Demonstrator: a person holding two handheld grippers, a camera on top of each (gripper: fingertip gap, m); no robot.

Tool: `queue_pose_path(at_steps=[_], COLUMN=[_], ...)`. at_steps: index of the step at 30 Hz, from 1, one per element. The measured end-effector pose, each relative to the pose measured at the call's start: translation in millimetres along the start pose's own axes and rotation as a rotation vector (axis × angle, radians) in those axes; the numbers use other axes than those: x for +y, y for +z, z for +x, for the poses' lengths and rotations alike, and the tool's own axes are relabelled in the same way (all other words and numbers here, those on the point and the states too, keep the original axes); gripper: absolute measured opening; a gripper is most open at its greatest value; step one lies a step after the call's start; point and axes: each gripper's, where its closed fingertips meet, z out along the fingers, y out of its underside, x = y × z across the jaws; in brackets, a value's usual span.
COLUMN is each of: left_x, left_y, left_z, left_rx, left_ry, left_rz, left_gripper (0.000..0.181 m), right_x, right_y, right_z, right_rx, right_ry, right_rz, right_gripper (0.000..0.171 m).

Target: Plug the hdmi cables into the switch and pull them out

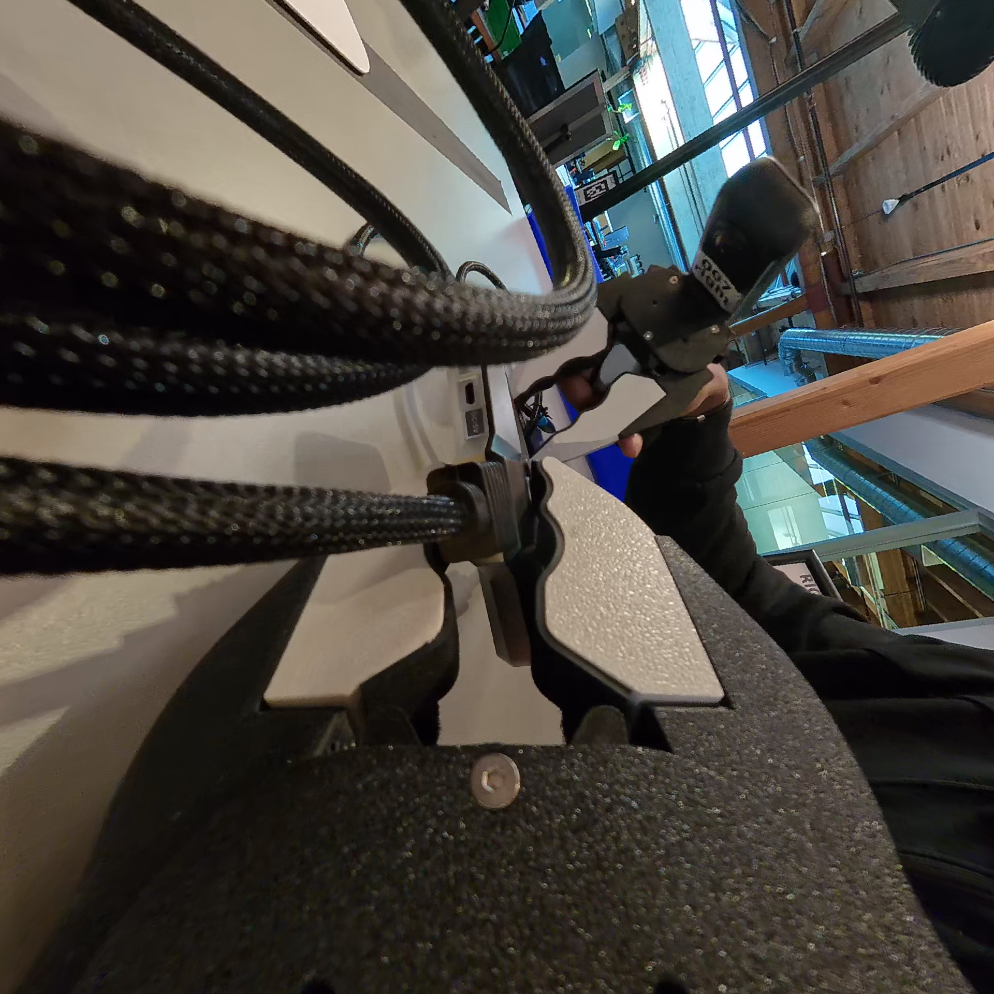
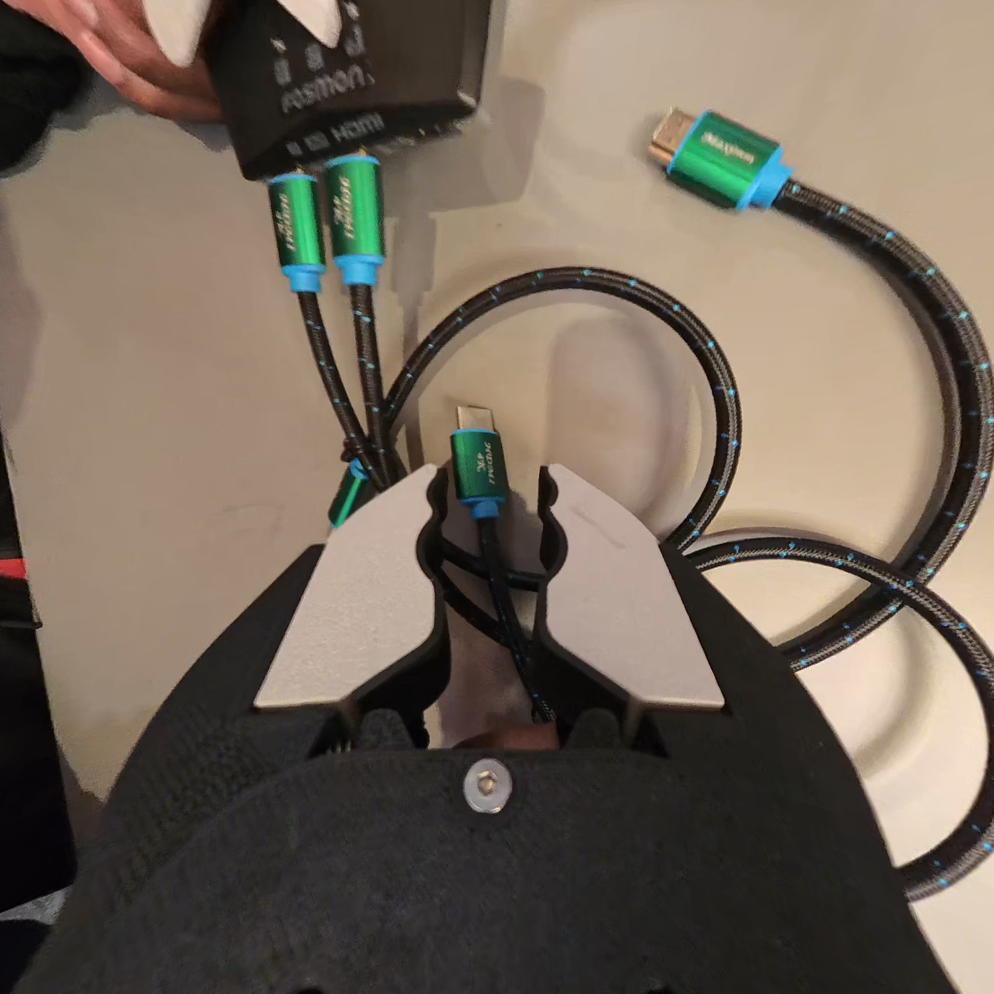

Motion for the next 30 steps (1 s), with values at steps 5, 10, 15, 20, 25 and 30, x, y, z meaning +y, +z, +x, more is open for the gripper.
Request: queue_pose_path(at_steps=[5,10,15,20,25,30], left_x=[-0.1,0.3,0.5,-1.5,-7.3,-16.2], left_y=[-0.4,-0.2,0.7,1.5,1.8,1.0], left_z=[-0.2,-0.5,0.2,1.1,5.7,16.5], left_rx=[-0.005,-0.005,-0.006,0.002,0.019,0.054], left_ry=[0.005,0.002,-0.004,-0.023,-0.007,0.049], left_rz=[-0.001,-0.002,0.005,0.033,0.086,0.168], left_gripper=[0.027,0.027,0.027,0.026,0.026,0.025], right_x=[8.5,8.7,7.9,-8.7,-39.8,-63.8], right_y=[10.1,10.3,11.8,-0.8,-31.1,-34.3], right_z=[2.0,2.5,7.9,19.8,10.1,-9.9], right_rx=[-0.012,0.002,0.186,0.541,0.831,0.942], right_ry=[0.016,0.023,-0.126,-0.299,-0.429,-0.535], right_rz=[-0.046,-0.051,-0.039,0.072,0.232,0.301], right_gripper=[0.019,0.019,0.019,0.017,0.012,0.011])
